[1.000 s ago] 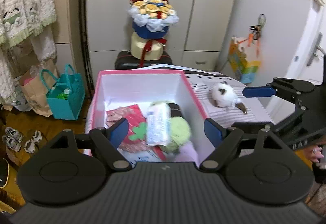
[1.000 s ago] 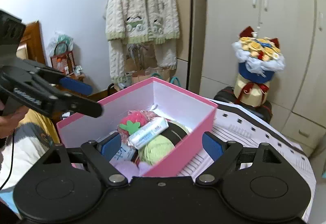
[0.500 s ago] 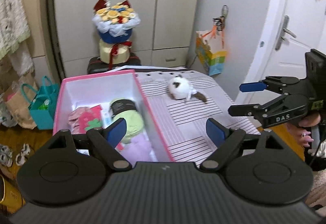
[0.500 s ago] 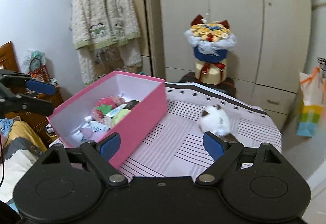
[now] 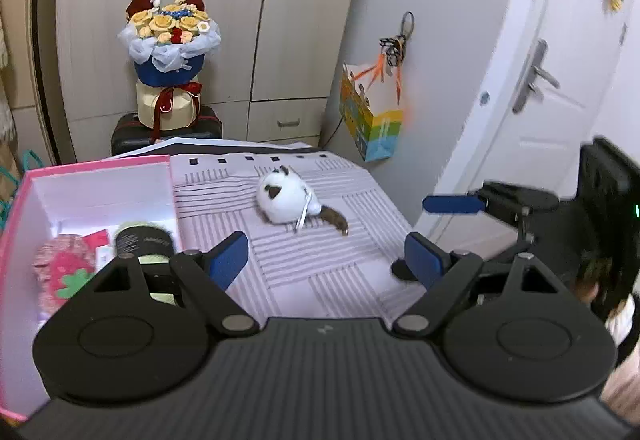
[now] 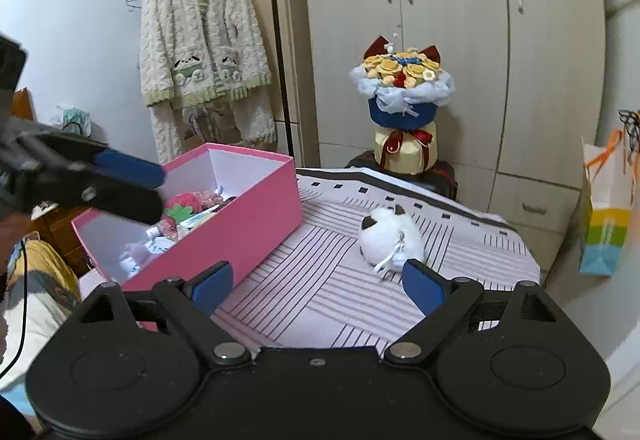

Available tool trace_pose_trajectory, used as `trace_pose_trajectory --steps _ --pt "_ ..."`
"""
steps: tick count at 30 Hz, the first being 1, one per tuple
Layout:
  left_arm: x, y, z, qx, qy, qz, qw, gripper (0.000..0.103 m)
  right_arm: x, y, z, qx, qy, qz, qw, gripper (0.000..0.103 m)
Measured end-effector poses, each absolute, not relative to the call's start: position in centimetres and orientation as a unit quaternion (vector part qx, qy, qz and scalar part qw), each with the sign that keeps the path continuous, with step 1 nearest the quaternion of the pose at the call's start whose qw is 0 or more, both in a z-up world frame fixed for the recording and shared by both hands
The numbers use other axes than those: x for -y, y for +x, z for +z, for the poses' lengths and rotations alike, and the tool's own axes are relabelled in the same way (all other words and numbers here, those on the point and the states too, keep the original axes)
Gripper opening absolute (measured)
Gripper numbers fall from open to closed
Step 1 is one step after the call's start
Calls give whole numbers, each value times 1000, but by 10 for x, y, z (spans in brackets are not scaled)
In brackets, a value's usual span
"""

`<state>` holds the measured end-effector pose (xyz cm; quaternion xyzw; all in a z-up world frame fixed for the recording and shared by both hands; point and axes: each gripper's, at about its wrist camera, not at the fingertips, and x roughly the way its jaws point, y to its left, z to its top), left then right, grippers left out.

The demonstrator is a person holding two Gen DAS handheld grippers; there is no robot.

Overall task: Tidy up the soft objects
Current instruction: 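Move the left tool to the white panda plush and grasp it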

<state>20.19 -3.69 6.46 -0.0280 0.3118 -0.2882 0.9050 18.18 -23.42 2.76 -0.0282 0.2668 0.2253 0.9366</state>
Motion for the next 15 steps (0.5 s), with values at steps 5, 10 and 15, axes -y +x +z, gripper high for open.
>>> trace_pose_trajectory --steps 5,10,15 --pt "61 226 51 -292 -46 -244 924 85 249 210 11 -255 -20 229 939 94" --pt "80 254 37 -294 -45 -216 930 85 264 252 -7 -291 33 242 925 94" --pt "97 279 23 -286 -68 -181 938 86 262 286 -32 -296 -10 226 928 94"
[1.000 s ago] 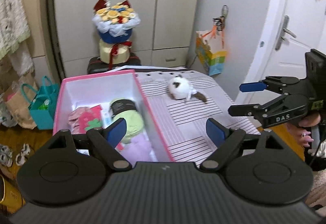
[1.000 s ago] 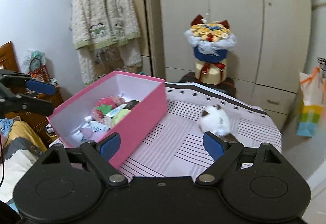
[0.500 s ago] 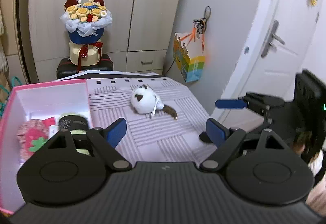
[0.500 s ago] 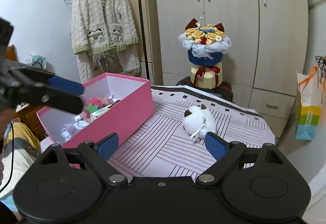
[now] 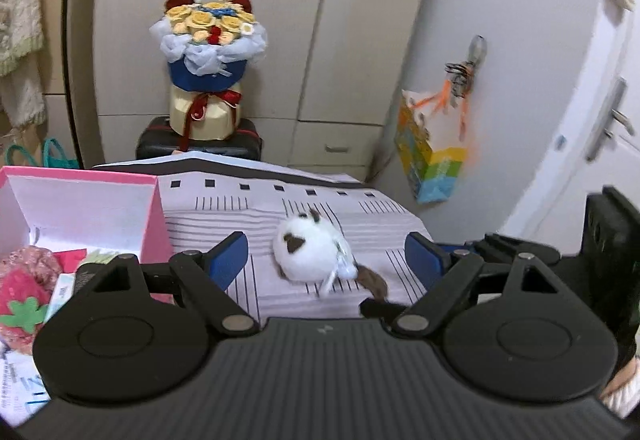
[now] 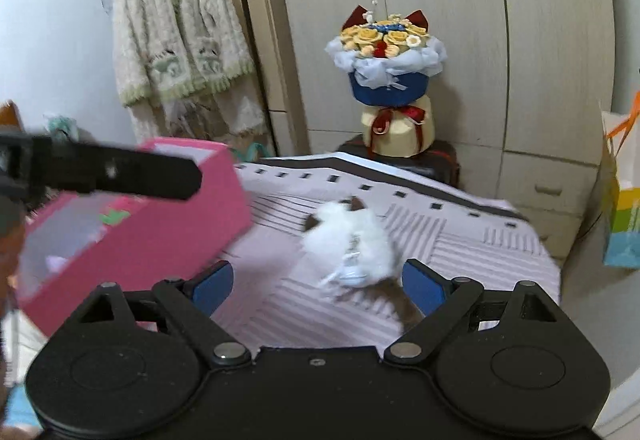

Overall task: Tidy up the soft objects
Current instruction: 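Move the left tool to the white panda plush and grasp it, then lift the panda plush with the left tool and carry it over the pink box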

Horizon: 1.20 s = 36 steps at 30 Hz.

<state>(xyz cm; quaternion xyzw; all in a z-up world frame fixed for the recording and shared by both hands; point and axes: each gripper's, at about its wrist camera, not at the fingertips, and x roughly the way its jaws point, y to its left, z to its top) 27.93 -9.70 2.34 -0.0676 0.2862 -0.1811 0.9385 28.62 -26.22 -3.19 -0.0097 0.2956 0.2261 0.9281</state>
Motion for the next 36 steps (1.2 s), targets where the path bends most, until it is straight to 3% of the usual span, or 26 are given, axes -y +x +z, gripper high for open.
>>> trace_pose_trajectory --steps 9,21,22,23,24,25,26,27,36 --pt "117 320 -11 -282 -115 -105 947 86 261 335 -78 -312 2 237 920 94" --pt "129 370 -68 -364 -188 -108 906 81 252 366 -102 -313 -12 269 911 93" --pt "128 370 -71 -361 -193 -105 906 80 251 366 -103 -313 -15 267 911 90" --pt "127 369 -73 -357 -196 -102 908 78 251 364 -103 -308 -15 257 916 77" --pt "126 368 -75 -355 -197 -103 908 76 251 362 -102 -302 -7 249 920 71" --pt "125 368 -77 -353 -200 -110 908 70 252 359 -101 -302 3 244 922 70" --pt "125 369 -79 -355 -204 -118 905 61 251 357 -100 -304 6 243 921 61" --pt "124 371 -80 -360 -208 -126 901 59 250 355 -100 -304 4 243 921 59" --pt "121 354 -75 -349 -186 -149 907 58 239 322 -91 -285 -19 212 935 53"
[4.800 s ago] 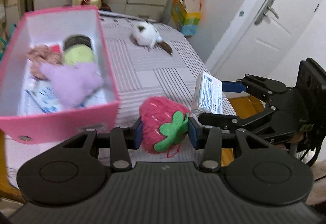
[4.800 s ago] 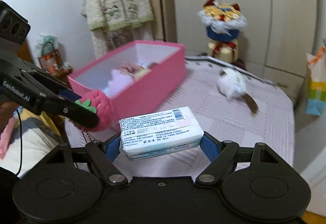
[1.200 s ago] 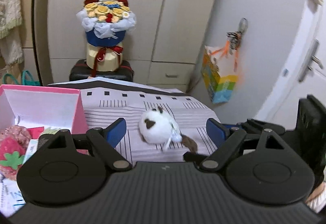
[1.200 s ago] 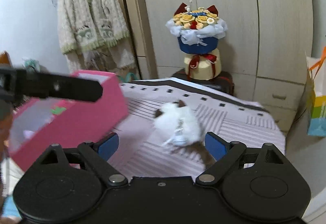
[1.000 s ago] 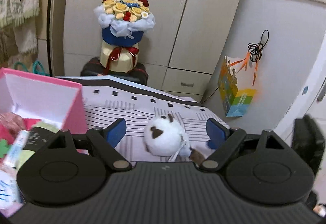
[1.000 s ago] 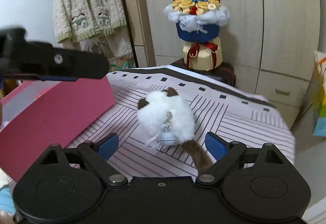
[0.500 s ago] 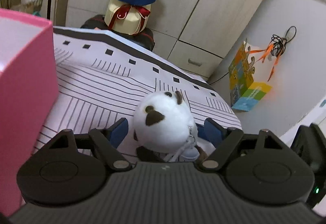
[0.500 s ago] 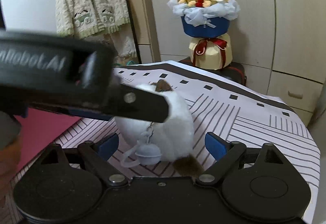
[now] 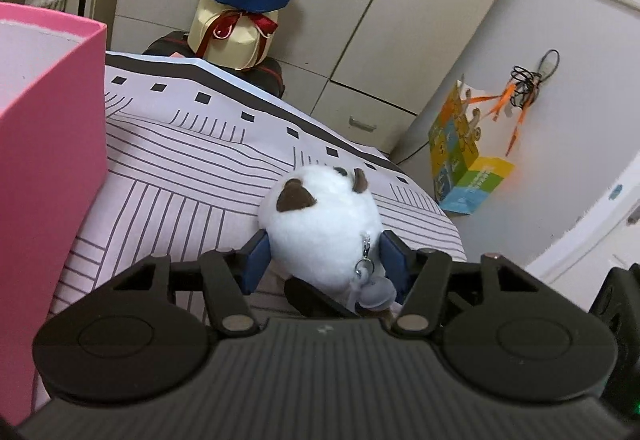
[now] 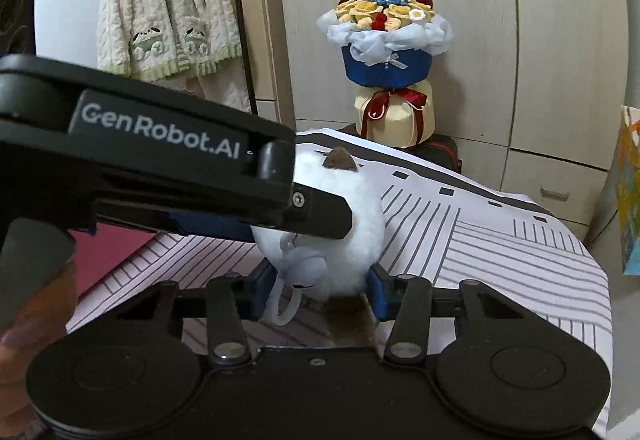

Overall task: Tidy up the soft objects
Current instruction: 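Lift the panda plush with the left tool and carry it over the pink box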

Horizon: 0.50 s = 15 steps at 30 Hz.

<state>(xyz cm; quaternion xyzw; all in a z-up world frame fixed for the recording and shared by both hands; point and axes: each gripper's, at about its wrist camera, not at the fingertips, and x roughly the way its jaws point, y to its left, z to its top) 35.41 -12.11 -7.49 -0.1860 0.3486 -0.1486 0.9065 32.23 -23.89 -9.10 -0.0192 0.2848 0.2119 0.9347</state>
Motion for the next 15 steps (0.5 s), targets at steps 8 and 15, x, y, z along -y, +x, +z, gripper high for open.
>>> trace_pose_trajectory --steps 8,15 --pt "124 321 -60 -360 -147 -173 905 58 226 275 -80 -278 -41 177 943 53" --pt "126 279 -40 -364 -95 -171 910 58 220 228 -82 -256 31 164 952 53"
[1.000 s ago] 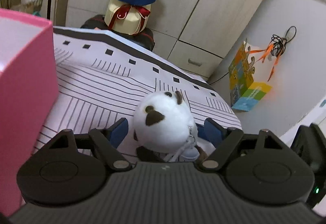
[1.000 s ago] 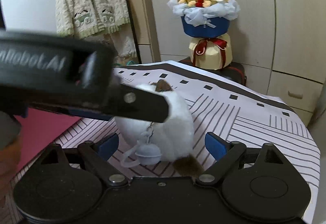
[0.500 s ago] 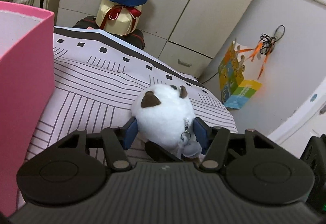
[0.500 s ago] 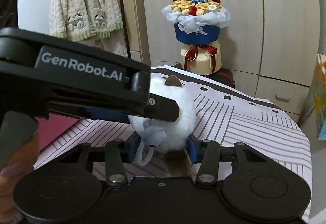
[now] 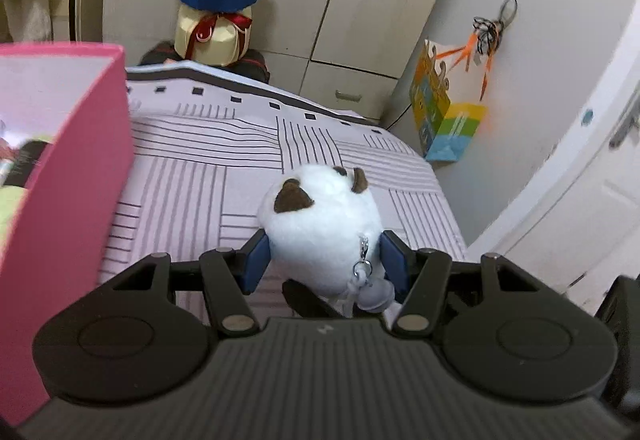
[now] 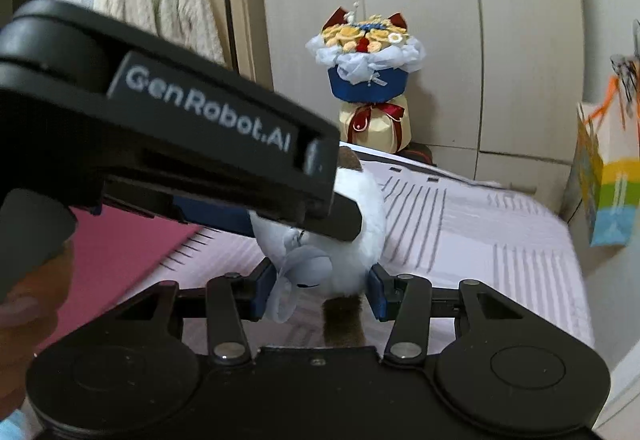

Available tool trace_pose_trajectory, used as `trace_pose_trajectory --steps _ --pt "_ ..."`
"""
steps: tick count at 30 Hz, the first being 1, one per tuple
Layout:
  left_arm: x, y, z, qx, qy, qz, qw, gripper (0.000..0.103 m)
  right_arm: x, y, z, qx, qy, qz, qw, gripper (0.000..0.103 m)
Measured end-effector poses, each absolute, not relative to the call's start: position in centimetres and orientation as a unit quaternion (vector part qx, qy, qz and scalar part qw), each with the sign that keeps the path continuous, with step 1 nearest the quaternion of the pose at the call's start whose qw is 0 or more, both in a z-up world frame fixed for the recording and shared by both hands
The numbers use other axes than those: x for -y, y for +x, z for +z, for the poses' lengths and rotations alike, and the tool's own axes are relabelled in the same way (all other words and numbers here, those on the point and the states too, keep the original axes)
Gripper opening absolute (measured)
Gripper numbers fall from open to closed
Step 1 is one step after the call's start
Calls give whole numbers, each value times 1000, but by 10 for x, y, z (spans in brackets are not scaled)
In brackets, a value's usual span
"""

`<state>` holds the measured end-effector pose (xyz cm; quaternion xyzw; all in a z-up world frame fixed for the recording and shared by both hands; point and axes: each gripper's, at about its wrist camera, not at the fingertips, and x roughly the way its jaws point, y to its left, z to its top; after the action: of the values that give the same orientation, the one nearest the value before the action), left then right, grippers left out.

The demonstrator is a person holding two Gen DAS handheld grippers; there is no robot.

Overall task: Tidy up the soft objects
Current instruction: 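Lift the panda plush with the left tool and carry it over the pink box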

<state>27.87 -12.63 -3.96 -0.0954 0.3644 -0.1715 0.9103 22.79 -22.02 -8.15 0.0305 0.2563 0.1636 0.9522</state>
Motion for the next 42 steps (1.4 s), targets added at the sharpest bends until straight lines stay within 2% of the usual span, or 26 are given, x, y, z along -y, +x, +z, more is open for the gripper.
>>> trace_pose_trajectory --steps 6,18,27,33,42 --pt "125 241 -15 -336 -50 -206 918 58 218 189 -75 -249 95 164 950 52" --pt "111 194 -5 -324 -25 -240 915 58 208 144 -50 -227 50 132 964 49" --pt "84 140 6 -311 11 -258 915 58 176 110 -35 -233 58 143 960 49" --pt "54 118 25 -283 10 -276 919 58 159 102 -15 -228 69 154 959 49" --pt "1 120 65 -245 10 -276 929 58 114 109 24 -178 27 178 967 49"
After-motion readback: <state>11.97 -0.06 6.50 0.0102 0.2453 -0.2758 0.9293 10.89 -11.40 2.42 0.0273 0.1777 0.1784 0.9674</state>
